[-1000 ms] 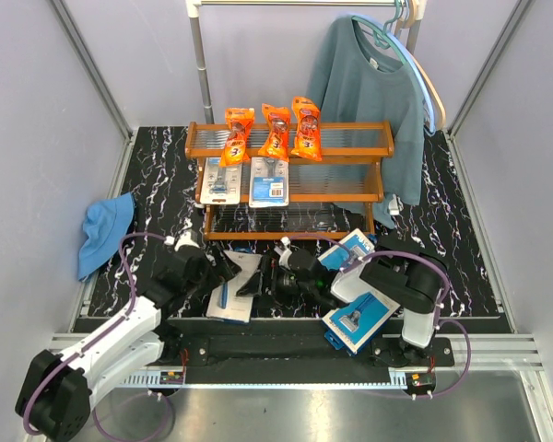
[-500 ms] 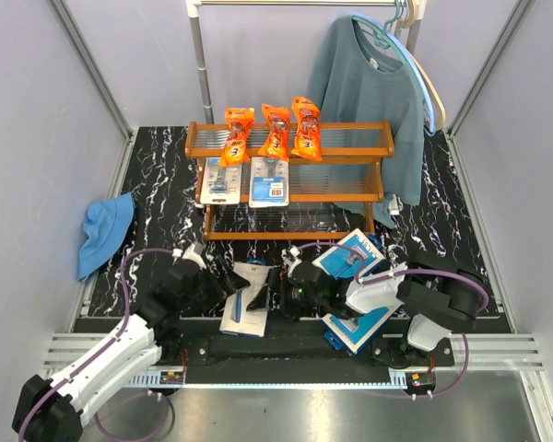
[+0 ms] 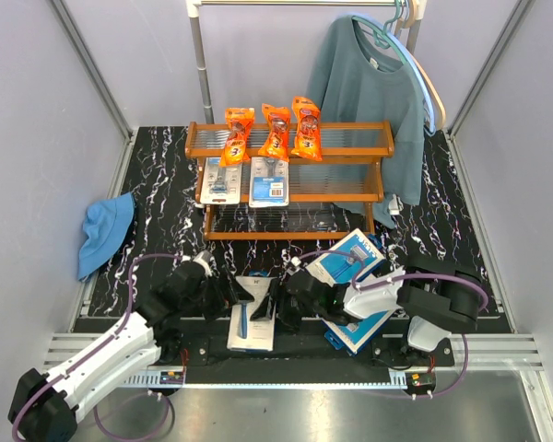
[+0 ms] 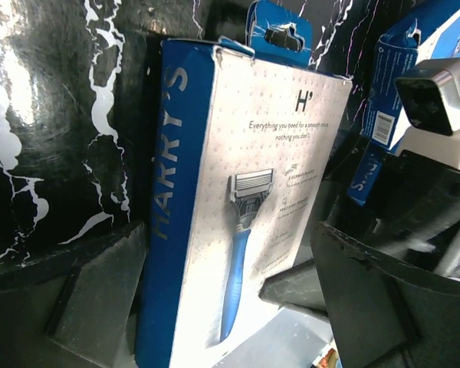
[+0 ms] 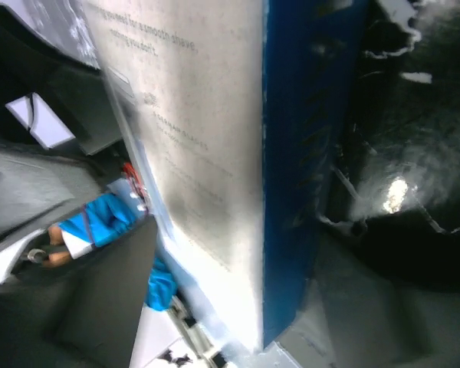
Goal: Place and organize the shaving razors onto the shelf
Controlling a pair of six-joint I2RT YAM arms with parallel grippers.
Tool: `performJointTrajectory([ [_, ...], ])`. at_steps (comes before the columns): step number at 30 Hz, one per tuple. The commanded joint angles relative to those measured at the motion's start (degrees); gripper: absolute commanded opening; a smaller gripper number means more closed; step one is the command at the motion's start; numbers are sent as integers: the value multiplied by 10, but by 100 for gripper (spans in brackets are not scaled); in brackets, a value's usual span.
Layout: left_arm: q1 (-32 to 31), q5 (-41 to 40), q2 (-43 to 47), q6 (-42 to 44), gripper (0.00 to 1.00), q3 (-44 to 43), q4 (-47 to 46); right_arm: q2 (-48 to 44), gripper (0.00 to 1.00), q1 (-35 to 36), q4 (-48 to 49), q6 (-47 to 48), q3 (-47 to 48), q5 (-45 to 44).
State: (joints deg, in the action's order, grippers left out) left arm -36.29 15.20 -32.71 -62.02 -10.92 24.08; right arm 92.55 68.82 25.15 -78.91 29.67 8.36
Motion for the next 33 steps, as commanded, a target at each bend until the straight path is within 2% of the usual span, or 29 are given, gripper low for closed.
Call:
performJointTrajectory([
  [1, -4, 24, 7, -8, 93, -16, 23, 29, 65, 3, 111, -8, 1, -23],
  [3, -4, 24, 6, -7, 93, -20, 25, 36, 52, 4, 147, -19, -17, -20],
  [4, -4, 23, 6, -4, 93, -22, 28, 34, 42, 3, 176, -19, -23, -21],
  [8, -5, 19, 7, 8, 94, -32, 42, -3, 31, 5, 178, -10, -40, -34],
  [16, -4, -31, 11, 62, 99, -98, 105, -128, 28, 10, 13, 35, -24, -72],
  [21, -4, -59, 25, 88, 99, -147, 104, -264, 27, 9, -79, 48, -47, -119],
  [25, -4, -47, 27, 113, 99, -168, 73, -397, 26, 9, -186, 67, -61, -140],
  [28, -4, -8, 22, 133, 99, -169, 28, -471, 25, 10, -238, 85, -70, -140],
  [30, -4, 49, 19, 151, 99, -160, -9, -499, 25, 9, -272, 93, -73, -127],
  [33, 2, 175, 6, 147, 99, -131, -142, -535, 24, 10, -292, 114, -76, -99],
])
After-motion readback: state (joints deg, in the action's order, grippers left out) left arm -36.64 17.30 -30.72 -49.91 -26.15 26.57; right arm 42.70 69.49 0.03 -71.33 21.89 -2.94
